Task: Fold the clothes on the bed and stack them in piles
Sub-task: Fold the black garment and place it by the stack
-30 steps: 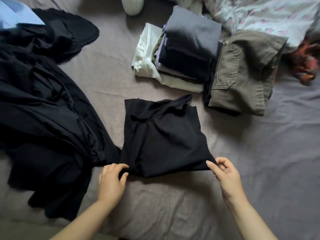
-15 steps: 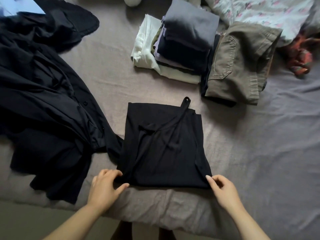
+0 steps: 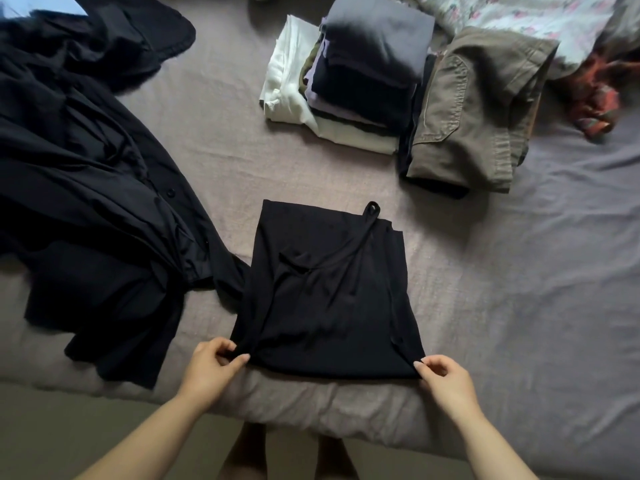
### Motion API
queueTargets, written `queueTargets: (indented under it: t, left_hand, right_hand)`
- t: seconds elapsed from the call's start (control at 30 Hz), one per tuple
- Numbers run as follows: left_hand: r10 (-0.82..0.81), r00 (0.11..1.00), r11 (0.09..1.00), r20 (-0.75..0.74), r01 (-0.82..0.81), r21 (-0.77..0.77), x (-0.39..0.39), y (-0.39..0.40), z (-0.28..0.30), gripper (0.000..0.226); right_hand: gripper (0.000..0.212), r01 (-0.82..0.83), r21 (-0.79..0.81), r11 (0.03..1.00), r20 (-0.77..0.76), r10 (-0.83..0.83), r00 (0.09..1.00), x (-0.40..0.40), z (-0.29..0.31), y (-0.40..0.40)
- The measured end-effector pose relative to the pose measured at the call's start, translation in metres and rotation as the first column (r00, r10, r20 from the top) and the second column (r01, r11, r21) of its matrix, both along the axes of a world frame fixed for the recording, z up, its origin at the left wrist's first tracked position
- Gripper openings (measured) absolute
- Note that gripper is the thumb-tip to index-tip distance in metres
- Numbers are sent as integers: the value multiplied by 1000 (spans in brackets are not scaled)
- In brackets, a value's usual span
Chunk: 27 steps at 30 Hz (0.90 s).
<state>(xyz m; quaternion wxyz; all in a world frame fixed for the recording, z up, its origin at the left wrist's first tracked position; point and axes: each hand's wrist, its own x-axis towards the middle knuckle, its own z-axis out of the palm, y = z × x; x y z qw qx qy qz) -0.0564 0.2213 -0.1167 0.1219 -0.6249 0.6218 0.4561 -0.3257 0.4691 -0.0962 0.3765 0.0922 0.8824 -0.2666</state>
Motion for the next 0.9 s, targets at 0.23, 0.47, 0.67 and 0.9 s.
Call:
queueTargets:
  t: [0.23,0.47,0.67,0.9]
  left_hand:
    - [506,862,857,-14,-501,124,-4,5,1,29]
    - [582,812,785,-43,-546,293,-2,5,30,19]
    - [557,805,808,-206,-467,358,-35,-42,67,12]
    - [779,487,622,-395,-522,583,-129,-121,64,6]
  right_hand:
    - [5,252,19,967,-79,-250,965,10,12,8]
    - [12,176,55,983,-32,-174,984,4,31,14]
    - [26,272,-286,919,90,-257,962,-40,59,-31]
    - [13,537,-479,694,226,-494,840,-119,48,-118]
